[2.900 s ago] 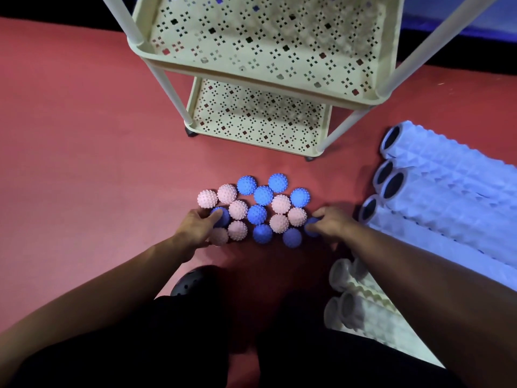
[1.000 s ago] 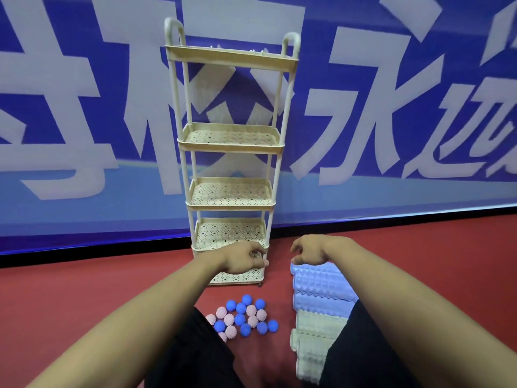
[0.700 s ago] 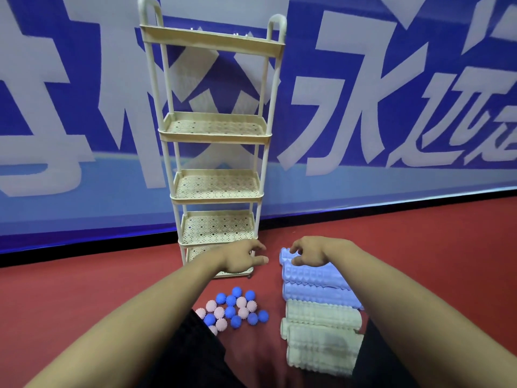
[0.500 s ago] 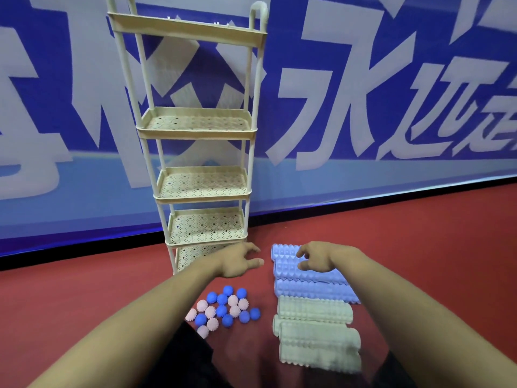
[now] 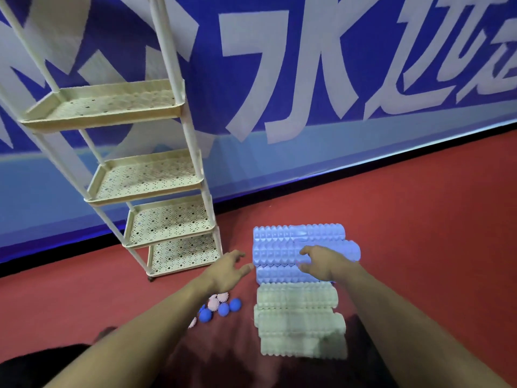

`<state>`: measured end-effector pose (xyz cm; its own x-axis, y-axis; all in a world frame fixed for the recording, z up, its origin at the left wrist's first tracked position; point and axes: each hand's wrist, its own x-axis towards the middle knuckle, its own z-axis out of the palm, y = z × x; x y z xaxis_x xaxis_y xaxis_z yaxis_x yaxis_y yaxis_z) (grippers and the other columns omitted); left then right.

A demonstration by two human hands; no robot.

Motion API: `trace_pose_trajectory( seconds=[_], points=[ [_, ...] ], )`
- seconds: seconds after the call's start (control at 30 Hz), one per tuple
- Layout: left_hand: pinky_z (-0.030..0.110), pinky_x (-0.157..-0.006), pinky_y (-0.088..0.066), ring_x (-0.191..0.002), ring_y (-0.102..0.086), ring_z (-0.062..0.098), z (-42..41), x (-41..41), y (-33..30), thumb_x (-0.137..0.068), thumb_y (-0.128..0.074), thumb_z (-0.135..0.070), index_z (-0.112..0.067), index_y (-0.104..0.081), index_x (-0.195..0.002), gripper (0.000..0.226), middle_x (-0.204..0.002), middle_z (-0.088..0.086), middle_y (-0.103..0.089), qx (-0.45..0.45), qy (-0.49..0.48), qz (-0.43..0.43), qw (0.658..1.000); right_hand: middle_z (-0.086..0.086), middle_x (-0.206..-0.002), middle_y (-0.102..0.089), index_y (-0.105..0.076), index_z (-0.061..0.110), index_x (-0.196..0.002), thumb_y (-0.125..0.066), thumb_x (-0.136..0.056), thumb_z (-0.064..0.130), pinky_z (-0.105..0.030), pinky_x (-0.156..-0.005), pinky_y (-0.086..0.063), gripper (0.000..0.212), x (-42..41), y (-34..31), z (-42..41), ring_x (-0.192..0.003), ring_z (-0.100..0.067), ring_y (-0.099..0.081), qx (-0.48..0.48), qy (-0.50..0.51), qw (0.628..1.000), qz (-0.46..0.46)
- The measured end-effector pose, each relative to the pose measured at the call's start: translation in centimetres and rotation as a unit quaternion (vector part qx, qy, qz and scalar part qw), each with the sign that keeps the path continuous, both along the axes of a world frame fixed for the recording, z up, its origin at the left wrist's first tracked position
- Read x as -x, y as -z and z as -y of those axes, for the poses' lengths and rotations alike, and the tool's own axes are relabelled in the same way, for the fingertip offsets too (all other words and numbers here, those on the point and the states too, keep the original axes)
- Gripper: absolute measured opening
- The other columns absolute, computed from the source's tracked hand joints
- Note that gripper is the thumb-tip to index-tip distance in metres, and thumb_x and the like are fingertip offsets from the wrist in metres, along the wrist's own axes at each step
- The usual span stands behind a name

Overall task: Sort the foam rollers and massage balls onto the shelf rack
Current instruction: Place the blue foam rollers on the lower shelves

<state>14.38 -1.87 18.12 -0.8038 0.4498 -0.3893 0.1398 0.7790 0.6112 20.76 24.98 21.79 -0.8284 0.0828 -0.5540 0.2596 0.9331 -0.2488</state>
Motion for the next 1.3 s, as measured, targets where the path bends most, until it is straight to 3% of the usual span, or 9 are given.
trace_pose_trajectory(
  seconds=[0.2,0.37,0.53,0.73,0.87,1.03,1.13,1.23,1.3],
  points=[
    [0.037,-0.105,-0.044,-0.121,-0.056,0.022,-2.3,5.5,10.1,-0.093,-0.062,-0.049,-0.018,-0.041,-0.145,0.064,-0.139,0.008,-0.054,-0.021,-0.068,0.09,0.993,-0.008,-0.148,-0.044,-0.036,0.023,-0.151,-0.056,-0.097,0.046,-0.038,-0.099,-0.046,0.063,5.5,9.8,-2.6,-0.127,-0.028,-0.053,0.007,0.038,0.999,-0.01],
    [0.046,-0.105,-0.046,-0.121,-0.056,0.026,-3.6,10.8,19.9,-0.067,-0.063,-0.075,-0.026,-0.032,-0.149,0.1,-0.143,0.008,-0.048,-0.038,-0.106,0.152,0.982,-0.005,-0.159,-0.031,-0.029,0.025,-0.155,-0.062,-0.091,0.053,-0.041,-0.11,-0.039,0.078,11.2,19.2,-3.1,-0.141,-0.029,-0.038,-0.019,0.009,1.0,0.005],
    [0.042,-0.106,-0.045,-0.122,-0.054,0.025,-4.5,13.8,25.5,-0.084,-0.069,-0.056,-0.027,-0.03,-0.15,0.082,-0.145,0.004,-0.044,-0.051,-0.136,0.166,0.975,-0.001,-0.166,-0.014,-0.014,0.031,-0.159,-0.069,-0.081,0.062,-0.037,-0.122,-0.017,0.1,18.4,26.3,-5.0,-0.152,-0.022,-0.014,-0.044,-0.044,0.998,0.0],
    [0.031,-0.089,-0.05,-0.113,-0.058,0.014,-3.6,14.4,29.2,-0.089,-0.067,-0.05,-0.032,-0.032,-0.148,0.071,-0.132,-0.009,-0.047,-0.039,-0.151,0.214,0.964,-0.003,-0.16,-0.028,-0.017,0.03,-0.156,-0.071,-0.058,0.081,-0.042,-0.118,-0.022,0.123,21.5,31.6,-7.4,-0.145,-0.028,-0.028,-0.093,-0.09,0.99,0.056],
    [0.029,-0.086,-0.049,-0.109,-0.057,0.01,-3.5,14.3,28.4,-0.089,-0.068,-0.049,-0.032,-0.032,-0.148,0.072,-0.133,-0.007,-0.048,-0.071,-0.166,0.237,0.955,-0.006,-0.14,-0.046,-0.033,0.028,-0.146,-0.071,-0.06,0.079,-0.043,-0.108,-0.033,0.107,21.8,30.4,-7.3,-0.127,-0.033,-0.043,-0.111,-0.115,0.987,-0.003],
    [0.031,-0.093,-0.048,-0.115,-0.058,0.014,-3.4,14.1,23.6,-0.089,-0.069,-0.047,-0.029,-0.03,-0.15,0.075,-0.138,-0.005,-0.046,-0.096,-0.138,0.208,0.964,-0.007,-0.129,-0.05,-0.032,0.027,-0.148,-0.069,-0.068,0.076,-0.041,-0.102,-0.035,0.101,20.4,25.0,-5.3,-0.115,-0.034,-0.048,-0.082,-0.085,0.99,-0.075],
    [0.03,-0.089,-0.05,-0.113,-0.06,0.016,-2.5,13.9,19.6,-0.086,-0.073,-0.044,-0.027,-0.038,-0.144,0.069,-0.136,-0.004,-0.048,-0.124,-0.136,0.178,0.967,-0.003,-0.126,-0.049,-0.034,0.028,-0.146,-0.066,-0.067,0.079,-0.041,-0.099,-0.038,0.1,18.4,20.6,-3.2,-0.113,-0.03,-0.048,-0.062,-0.07,0.986,-0.141],
    [0.039,-0.099,-0.05,-0.113,-0.06,0.017,-0.5,13.2,15.1,-0.071,-0.077,-0.063,-0.029,-0.045,-0.133,0.078,-0.136,-0.004,-0.051,-0.144,-0.128,0.136,0.972,0.0,-0.126,-0.051,-0.038,0.032,-0.141,-0.068,-0.063,0.08,-0.042,-0.098,-0.041,0.097,15.7,15.8,-0.4,-0.115,-0.028,-0.05,-0.007,-0.011,0.982,-0.186],
    [0.039,-0.102,-0.05,-0.111,-0.062,0.015,1.0,12.2,11.9,-0.07,-0.081,-0.058,-0.029,-0.046,-0.134,0.079,-0.13,-0.004,-0.058,-0.162,-0.129,0.111,0.972,0.003,-0.125,-0.054,-0.04,0.035,-0.138,-0.067,-0.058,0.084,-0.044,-0.097,-0.044,0.098,13.6,12.9,2.1,-0.115,-0.026,-0.053,0.039,0.033,0.977,-0.209]
  ],
)
